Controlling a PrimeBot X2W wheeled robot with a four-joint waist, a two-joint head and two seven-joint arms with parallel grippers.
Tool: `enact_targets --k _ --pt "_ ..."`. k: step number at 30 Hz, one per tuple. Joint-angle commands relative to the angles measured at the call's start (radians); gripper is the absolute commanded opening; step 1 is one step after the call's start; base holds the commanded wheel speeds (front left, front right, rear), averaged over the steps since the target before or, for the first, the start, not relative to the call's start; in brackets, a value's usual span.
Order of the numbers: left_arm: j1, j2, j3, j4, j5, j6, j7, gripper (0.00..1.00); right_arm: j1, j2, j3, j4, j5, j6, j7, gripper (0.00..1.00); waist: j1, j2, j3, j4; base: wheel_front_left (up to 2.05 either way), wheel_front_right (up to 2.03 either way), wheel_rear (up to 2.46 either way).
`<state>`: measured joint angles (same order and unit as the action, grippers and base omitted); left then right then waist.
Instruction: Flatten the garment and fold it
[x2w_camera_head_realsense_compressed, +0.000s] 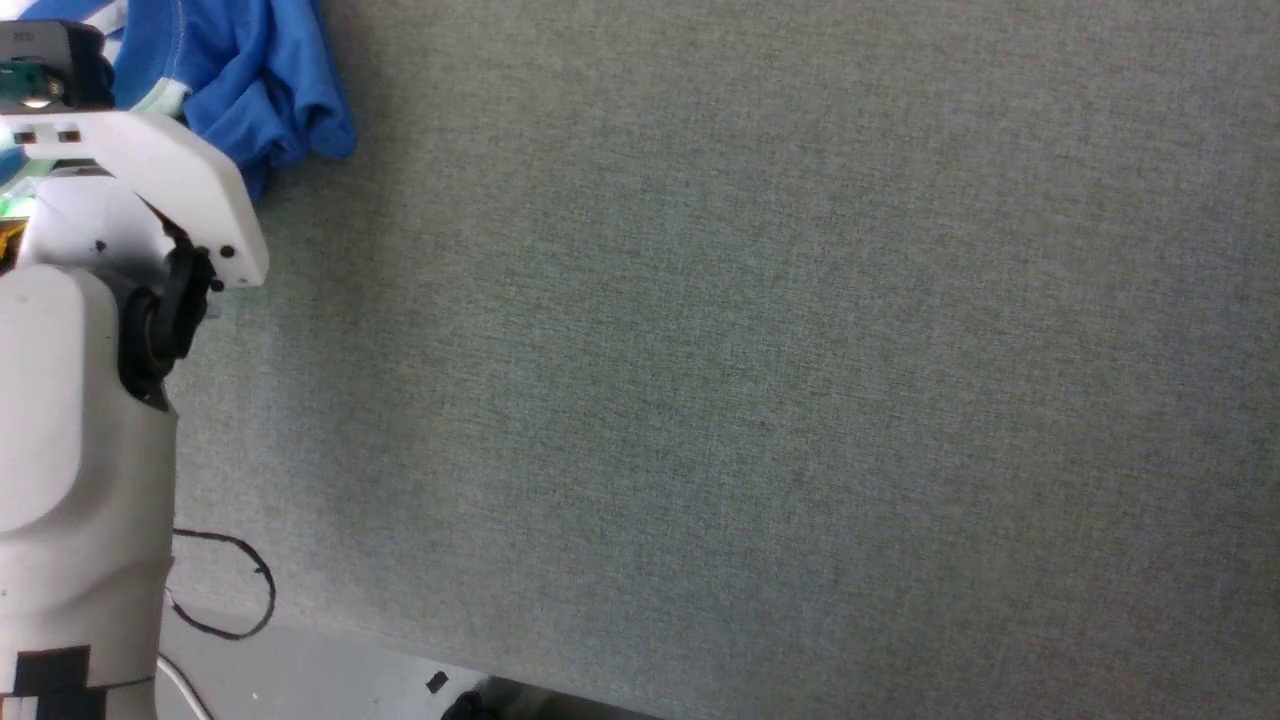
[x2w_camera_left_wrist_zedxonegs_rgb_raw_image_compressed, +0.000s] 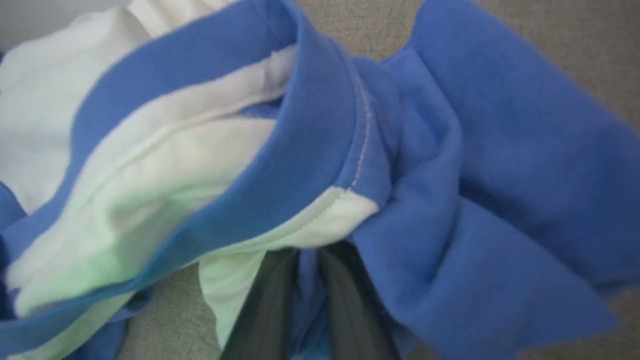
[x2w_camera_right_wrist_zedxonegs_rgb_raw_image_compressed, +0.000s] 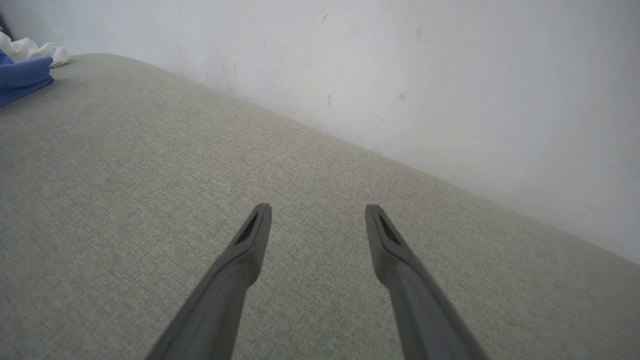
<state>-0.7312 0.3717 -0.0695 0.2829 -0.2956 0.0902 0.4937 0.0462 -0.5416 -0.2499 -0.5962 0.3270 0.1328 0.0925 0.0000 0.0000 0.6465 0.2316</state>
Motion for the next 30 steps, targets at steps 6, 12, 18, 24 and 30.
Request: enact_targets --k 6,12,18,24,30 --pt "-0.03 0.062 0.024 -0.021 0.003 -0.003 0.013 0.0 -0.028 0.033 0.055 0.042 0.006 -0.002 -0.027 1.0 0.0 0.0 -0.073 0.004 0.0 0.0 0.0" --pt "-0.04 0.145 0.037 -0.082 0.011 -0.025 0.061 0.0 -0.059 0.091 0.118 0.102 -0.01 -0.002 -0.047 1.0 0.0 0.0 -0.173 -0.01 0.0 0.0 0.0" --pt "-0.096 0.204 0.042 -0.159 0.001 -0.055 0.131 0.0 -0.075 0.167 0.166 0.169 -0.032 -0.002 -0.067 1.0 0.0 0.0 -0.275 -0.021 0.0 0.0 0.0" --pt "-0.208 0.22 0.032 -0.198 -0.025 -0.08 0.197 0.0 -0.086 0.249 0.21 0.238 -0.052 -0.002 -0.094 1.0 0.0 0.0 -0.374 -0.034 0.0 0.0 0.0" --pt "-0.354 0.187 -0.006 -0.191 -0.048 -0.101 0.231 0.0 -0.068 0.333 0.218 0.303 -0.08 -0.002 -0.119 1.0 0.0 0.0 -0.468 -0.045 0.0 0.0 0.0"
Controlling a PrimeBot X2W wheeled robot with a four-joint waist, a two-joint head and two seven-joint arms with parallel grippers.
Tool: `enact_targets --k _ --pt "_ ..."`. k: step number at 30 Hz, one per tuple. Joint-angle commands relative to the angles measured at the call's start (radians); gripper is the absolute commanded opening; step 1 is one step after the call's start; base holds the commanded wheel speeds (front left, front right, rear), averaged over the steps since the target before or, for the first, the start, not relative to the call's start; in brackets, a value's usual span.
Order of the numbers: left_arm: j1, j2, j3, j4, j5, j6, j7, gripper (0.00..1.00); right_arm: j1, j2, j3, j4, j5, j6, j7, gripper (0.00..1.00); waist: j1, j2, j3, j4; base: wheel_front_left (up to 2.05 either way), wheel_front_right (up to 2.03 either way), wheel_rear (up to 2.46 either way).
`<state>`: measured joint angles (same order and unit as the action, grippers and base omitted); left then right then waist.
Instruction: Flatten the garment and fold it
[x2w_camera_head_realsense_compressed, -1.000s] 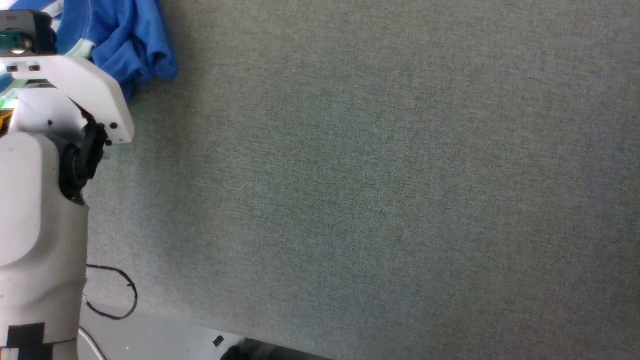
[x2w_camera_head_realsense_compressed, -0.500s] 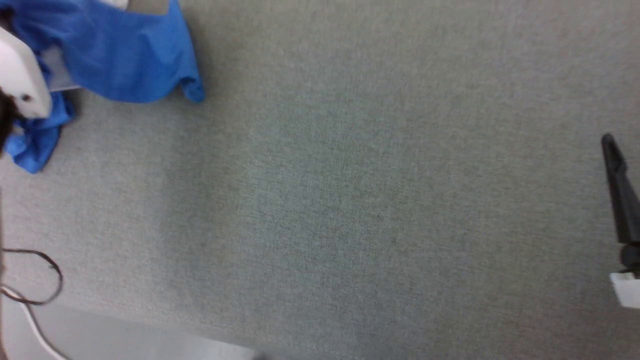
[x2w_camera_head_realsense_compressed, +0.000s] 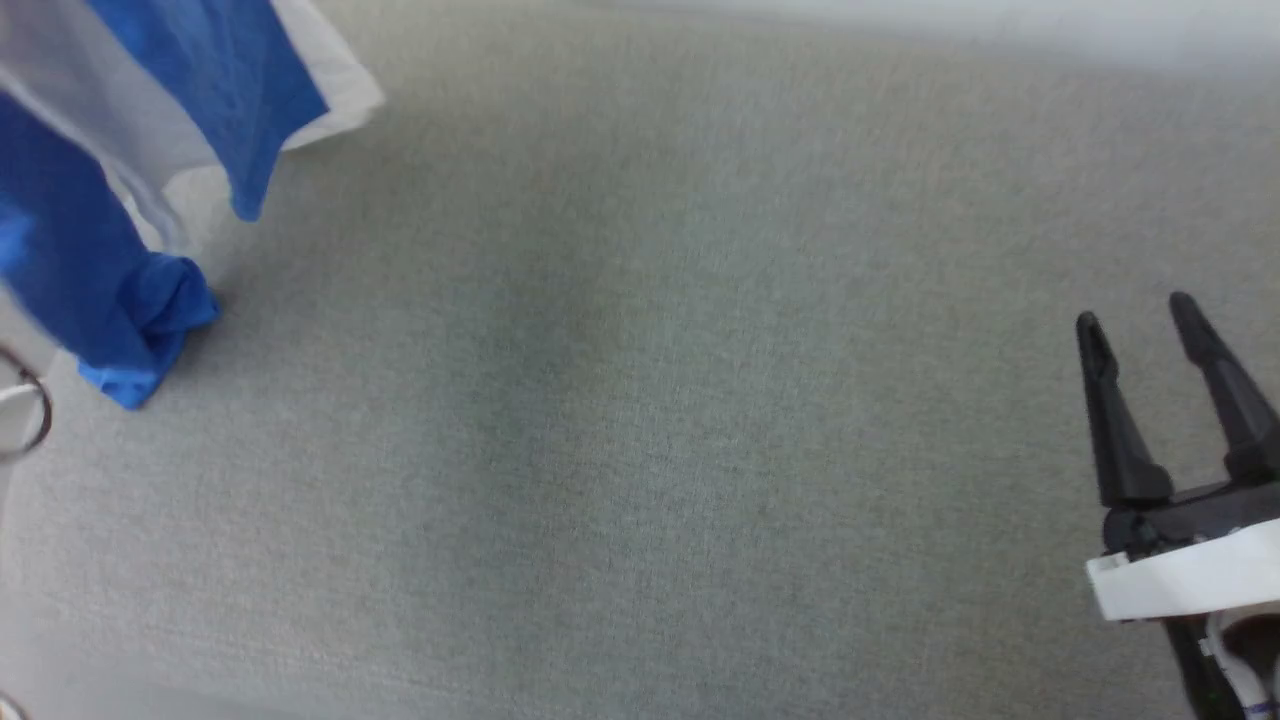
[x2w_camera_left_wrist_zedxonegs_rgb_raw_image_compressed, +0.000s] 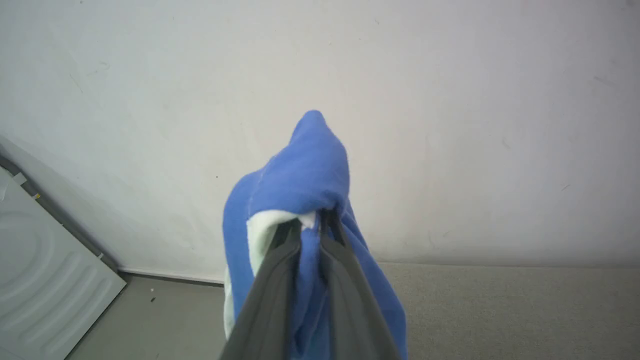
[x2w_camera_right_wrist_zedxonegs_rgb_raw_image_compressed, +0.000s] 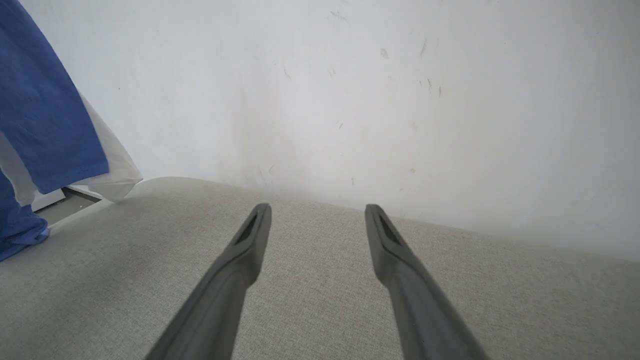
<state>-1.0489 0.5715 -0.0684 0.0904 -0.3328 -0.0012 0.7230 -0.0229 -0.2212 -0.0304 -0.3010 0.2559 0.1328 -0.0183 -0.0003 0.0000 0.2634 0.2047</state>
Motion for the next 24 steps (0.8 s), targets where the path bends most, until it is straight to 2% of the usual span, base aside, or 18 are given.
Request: enact_targets --k 1,9,16,24 --pt "-0.064 -0.021 -0.016 0.008 -0.014 -0.013 0.004 0.0 0.004 0.026 -0.001 0.015 -0.014 -0.002 -0.012 1.0 0.0003 0.0 -0.098 -0.021 0.0 0.0 0.0" --pt "-0.259 -0.123 -0.077 0.076 -0.027 -0.021 -0.022 0.0 0.024 0.104 0.007 0.054 -0.049 -0.002 -0.027 1.0 0.0003 0.0 -0.174 -0.045 0.0 0.0 0.0" --pt "-0.408 -0.269 -0.124 0.194 -0.066 -0.02 -0.075 0.0 0.043 0.144 -0.008 0.08 -0.069 -0.002 -0.038 1.0 0.0003 0.0 -0.226 -0.075 0.0 0.0 0.0" --pt "-0.469 -0.432 -0.152 0.307 -0.134 -0.015 -0.132 0.0 0.054 0.162 -0.029 0.099 -0.085 -0.002 -0.041 1.0 0.0003 0.0 -0.266 -0.136 0.0 0.0 0.0"
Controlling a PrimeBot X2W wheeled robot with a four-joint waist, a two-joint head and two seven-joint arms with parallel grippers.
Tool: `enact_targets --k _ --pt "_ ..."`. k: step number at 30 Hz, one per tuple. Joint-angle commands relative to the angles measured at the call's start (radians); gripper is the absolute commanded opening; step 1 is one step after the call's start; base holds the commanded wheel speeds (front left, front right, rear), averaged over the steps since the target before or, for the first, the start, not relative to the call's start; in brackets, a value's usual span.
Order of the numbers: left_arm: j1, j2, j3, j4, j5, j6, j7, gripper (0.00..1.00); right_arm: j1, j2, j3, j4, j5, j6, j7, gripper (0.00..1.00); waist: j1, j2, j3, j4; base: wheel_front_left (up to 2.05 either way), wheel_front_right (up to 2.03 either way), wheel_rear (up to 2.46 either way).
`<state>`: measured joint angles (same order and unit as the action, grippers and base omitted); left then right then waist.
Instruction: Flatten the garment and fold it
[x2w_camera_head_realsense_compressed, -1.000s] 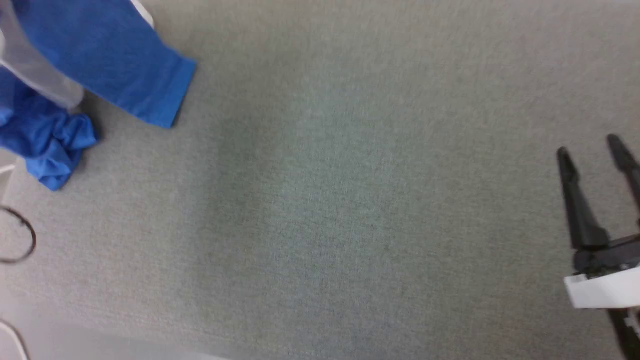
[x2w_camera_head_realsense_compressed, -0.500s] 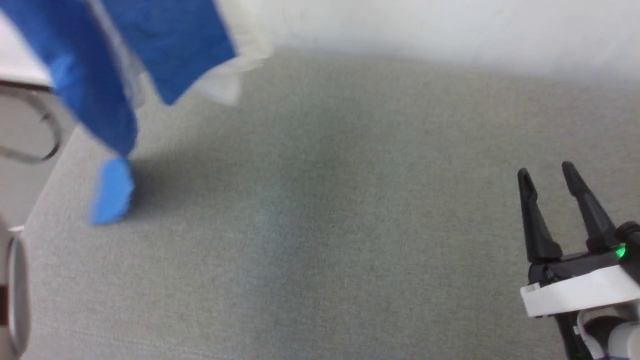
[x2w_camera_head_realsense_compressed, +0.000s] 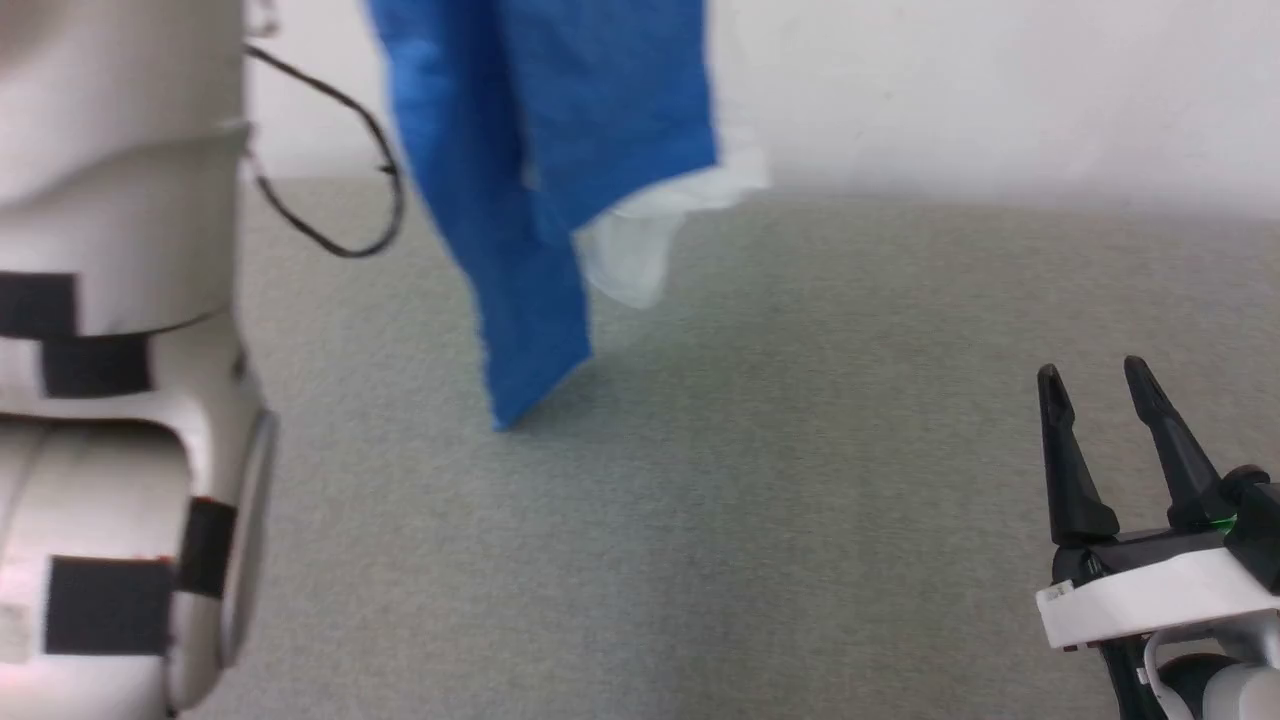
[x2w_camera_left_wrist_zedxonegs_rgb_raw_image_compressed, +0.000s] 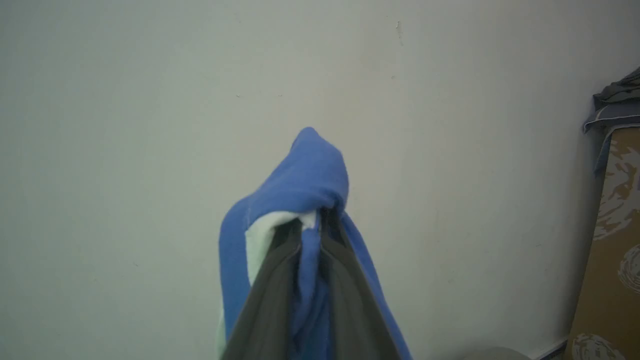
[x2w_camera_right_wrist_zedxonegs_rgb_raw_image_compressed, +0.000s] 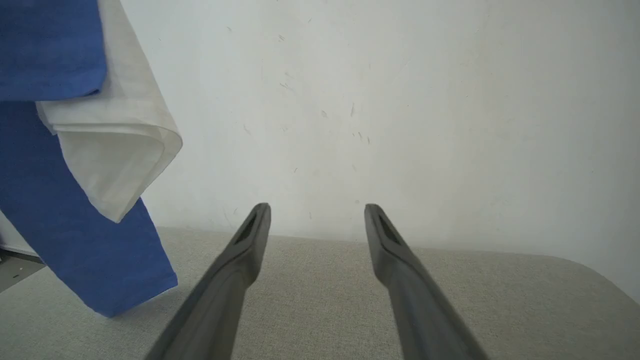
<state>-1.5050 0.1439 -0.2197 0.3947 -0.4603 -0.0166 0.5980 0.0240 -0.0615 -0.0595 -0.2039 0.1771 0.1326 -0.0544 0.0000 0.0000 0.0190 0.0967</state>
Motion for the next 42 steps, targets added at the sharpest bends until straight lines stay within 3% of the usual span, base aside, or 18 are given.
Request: enact_targets --k 1,9,14,20,25,31,40,41,42 --pt "-0.015 -0.018 -0.003 0.016 -0.014 0.0 -0.011 0.0 0.008 0.004 -0.002 0.003 -0.008 -0.002 -0.003 1.0 0.0 0.0 -0.024 -0.038 0.0 0.0 0.0" --pt "0.07 -0.082 -0.056 0.094 -0.081 0.005 -0.045 0.0 0.022 0.009 -0.017 -0.003 -0.016 -0.002 0.013 1.0 0.0 0.0 -0.027 -0.122 0.0 0.0 0.0" --pt "0.205 -0.092 -0.089 0.094 -0.158 0.036 -0.107 0.0 0.019 0.01 -0.025 -0.017 -0.019 -0.002 0.028 1.0 0.0 0.0 0.0 -0.17 0.0 0.0 0.0" --pt "0.42 -0.093 -0.263 0.006 -0.316 0.079 -0.214 0.0 0.002 -0.008 -0.017 -0.025 -0.004 -0.002 0.039 1.0 0.0 0.0 0.043 -0.215 0.0 0.0 0.0" --pt "0.604 -0.093 -0.399 -0.074 -0.482 0.174 -0.36 0.0 -0.011 -0.025 -0.017 -0.02 0.017 -0.002 0.039 1.0 0.0 0.0 0.085 -0.235 0.0 0.0 0.0" --pt "0.743 -0.094 -0.582 0.036 -0.487 0.284 -0.496 0.0 -0.026 -0.042 -0.006 -0.003 0.045 -0.002 0.035 1.0 0.0 0.0 0.125 -0.254 0.0 0.0 0.0" --pt "0.759 -0.094 -0.699 0.261 -0.457 0.335 -0.518 0.0 -0.042 -0.069 -0.001 0.031 0.07 -0.002 0.029 1.0 0.0 0.0 0.148 -0.251 0.0 0.0 0.0" --pt "0.754 -0.094 -0.703 0.27 -0.458 0.331 -0.526 0.78 -0.042 -0.07 -0.001 0.035 0.071 -0.002 0.029 1.0 0.0 0.0 0.145 -0.248 0.0 0.0 0.0" --pt "0.75 -0.094 -0.702 0.272 -0.466 0.326 -0.537 1.0 -0.042 -0.07 -0.003 0.039 0.072 -0.002 0.028 1.0 0.0 0.0 0.14 -0.242 0.0 0.0 0.0"
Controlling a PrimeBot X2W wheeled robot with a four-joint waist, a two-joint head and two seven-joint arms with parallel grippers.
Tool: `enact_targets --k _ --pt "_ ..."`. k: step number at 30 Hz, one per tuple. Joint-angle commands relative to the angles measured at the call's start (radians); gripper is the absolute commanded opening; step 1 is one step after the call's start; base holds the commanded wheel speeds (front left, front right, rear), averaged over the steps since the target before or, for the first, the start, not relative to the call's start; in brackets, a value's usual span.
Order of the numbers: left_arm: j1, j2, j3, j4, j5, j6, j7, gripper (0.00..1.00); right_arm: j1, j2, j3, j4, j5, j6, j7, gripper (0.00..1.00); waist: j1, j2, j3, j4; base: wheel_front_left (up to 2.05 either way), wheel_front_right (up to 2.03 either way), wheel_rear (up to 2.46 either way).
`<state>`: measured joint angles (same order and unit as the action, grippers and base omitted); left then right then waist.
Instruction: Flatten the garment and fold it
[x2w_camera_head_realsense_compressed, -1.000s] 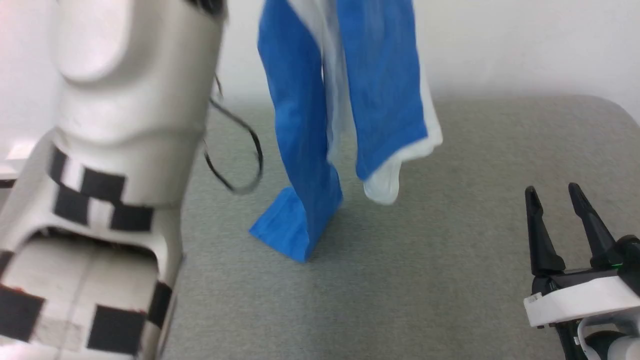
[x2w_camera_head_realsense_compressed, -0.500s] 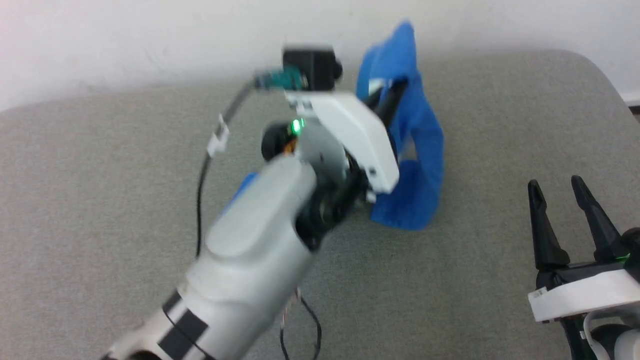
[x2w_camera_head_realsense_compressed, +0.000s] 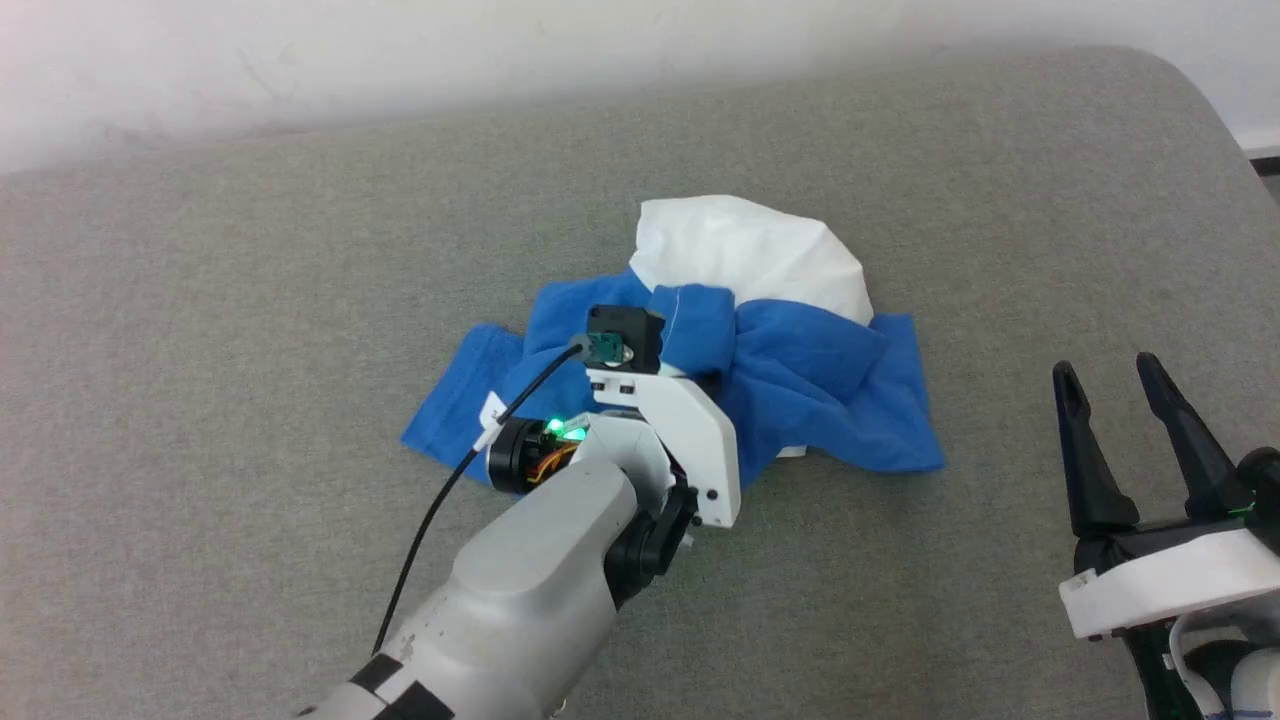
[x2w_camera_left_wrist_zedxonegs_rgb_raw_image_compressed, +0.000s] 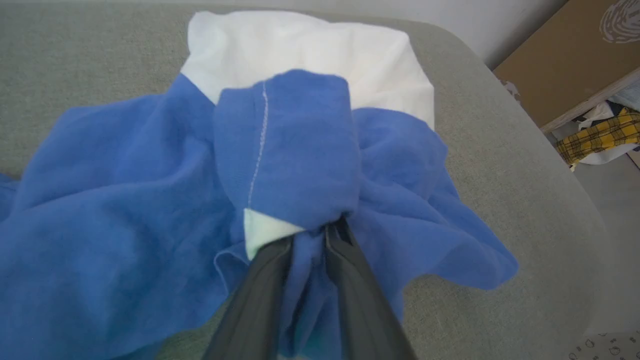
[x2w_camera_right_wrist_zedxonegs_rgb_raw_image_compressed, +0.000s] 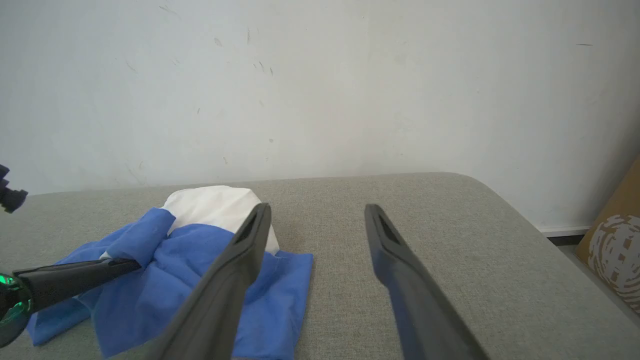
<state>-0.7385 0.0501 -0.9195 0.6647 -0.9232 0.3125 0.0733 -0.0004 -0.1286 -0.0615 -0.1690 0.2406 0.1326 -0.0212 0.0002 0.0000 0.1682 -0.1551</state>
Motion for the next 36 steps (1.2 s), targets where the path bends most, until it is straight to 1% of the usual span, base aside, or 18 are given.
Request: enact_targets --k 1,6,8,10,12,13,16,20,22,23,25,27,28,30,33,34,35,36 --pt "-0.022 0.0 0.004 -0.001 -0.013 -0.007 -0.029 1.0 -0.016 -0.003 -0.002 0.008 0.009 -0.002 -0.006 1.0 -0.0002 0.0 -0.015 0.015 0.0 0.0 0.0" --pt "-0.05 0.0 0.036 -0.036 -0.039 -0.04 -0.114 1.0 -0.004 -0.001 0.0 0.016 0.003 -0.002 0.001 1.0 -0.0002 0.0 -0.054 0.043 0.0 0.0 0.0" --pt "-0.052 0.011 0.062 -0.072 -0.045 -0.051 -0.156 1.0 0.002 0.003 -0.001 0.015 -0.001 -0.002 0.005 1.0 -0.0002 0.0 -0.073 0.052 0.0 0.0 0.0" --pt "-0.048 0.041 0.083 -0.13 -0.041 -0.061 -0.201 1.0 0.01 0.008 -0.004 0.011 -0.008 -0.002 0.011 1.0 -0.0002 0.0 -0.088 0.059 0.0 0.0 0.0" --pt "-0.034 0.094 0.095 -0.198 -0.016 -0.053 -0.247 1.0 0.021 0.014 -0.009 0.006 -0.014 -0.002 0.017 1.0 -0.0002 0.0 -0.1 0.065 0.0 0.0 0.0" --pt "-0.024 0.127 0.101 -0.24 0.006 -0.042 -0.272 1.0 0.028 0.018 -0.01 0.003 -0.018 -0.002 0.018 1.0 -0.0002 0.0 -0.105 0.068 0.0 0.0 0.0" --pt "0.042 0.235 0.134 -0.379 0.073 0.023 -0.316 1.0 0.052 0.032 -0.016 -0.013 -0.027 -0.002 0.024 1.0 -0.0002 0.0 -0.114 0.076 0.0 0.0 0.0" --pt "0.199 0.367 0.18 -0.609 0.153 0.099 -0.332 1.0 0.08 0.046 -0.029 -0.024 -0.031 -0.002 0.025 1.0 -0.0002 0.0 -0.114 0.084 0.0 0.0 0.0" --pt "0.285 0.437 0.186 -0.705 0.222 0.154 -0.334 1.0 0.092 0.051 -0.035 -0.026 -0.03 -0.002 0.025 1.0 -0.0002 0.0 -0.111 0.087 0.0 0.0 0.0" --pt "0.326 0.465 0.19 -0.75 0.256 0.181 -0.334 1.0 0.098 0.053 -0.038 -0.027 -0.03 -0.002 0.024 1.0 -0.0002 0.0 -0.109 0.089 0.0 0.0 0.0" --pt "0.414 0.493 0.218 -0.839 0.308 0.232 -0.335 1.0 0.108 0.056 -0.042 -0.027 -0.029 -0.002 0.024 1.0 -0.0002 0.0 -0.104 0.092 0.0 0.0 0.0" --pt "0.501 0.51 0.242 -0.905 0.359 0.267 -0.335 1.0 0.114 0.058 -0.044 -0.025 -0.029 -0.002 0.023 1.0 -0.0002 0.0 -0.099 0.095 0.0 0.0 0.0" --pt "0.545 0.503 0.266 -0.935 0.372 0.284 -0.335 1.0 0.116 0.058 -0.044 -0.022 -0.029 -0.002 0.024 1.0 -0.0002 0.0 -0.097 0.097 0.0 0.0 0.0" --pt "0.625 0.483 0.313 -0.981 0.4 0.301 -0.335 1.0 0.117 0.058 -0.046 -0.018 -0.029 -0.002 0.024 1.0 -0.0002 0.0 -0.092 0.102 0.0 0.0 0.0" --pt "0.717 0.44 0.372 -1.004 0.422 0.291 -0.335 1.0 0.116 0.052 -0.053 -0.007 -0.027 -0.002 0.034 1.0 -0.0002 0.0 -0.086 0.11 0.0 0.0 0.0" --pt "0.717 0.44 0.372 -1.004 0.422 0.291 -0.335 1.0 0.116 0.052 -0.053 -0.007 -0.027 -0.002 0.034 1.0 -0.0002 0.0 -0.086 0.11 0.0 0.0 0.0" --pt "0.752 0.405 0.406 -1.005 0.433 0.265 -0.335 1.0 0.101 0.034 -0.053 0.001 -0.024 -0.002 0.052 1.0 -0.0002 0.0 -0.079 0.113 0.0 0.0 0.0" --pt "0.752 0.405 0.406 -1.005 0.433 0.265 -0.335 1.0 0.101 0.034 -0.053 0.001 -0.024 -0.002 0.052 1.0 -0.0002 0.0 -0.079 0.113 0.0 0.0 0.0"
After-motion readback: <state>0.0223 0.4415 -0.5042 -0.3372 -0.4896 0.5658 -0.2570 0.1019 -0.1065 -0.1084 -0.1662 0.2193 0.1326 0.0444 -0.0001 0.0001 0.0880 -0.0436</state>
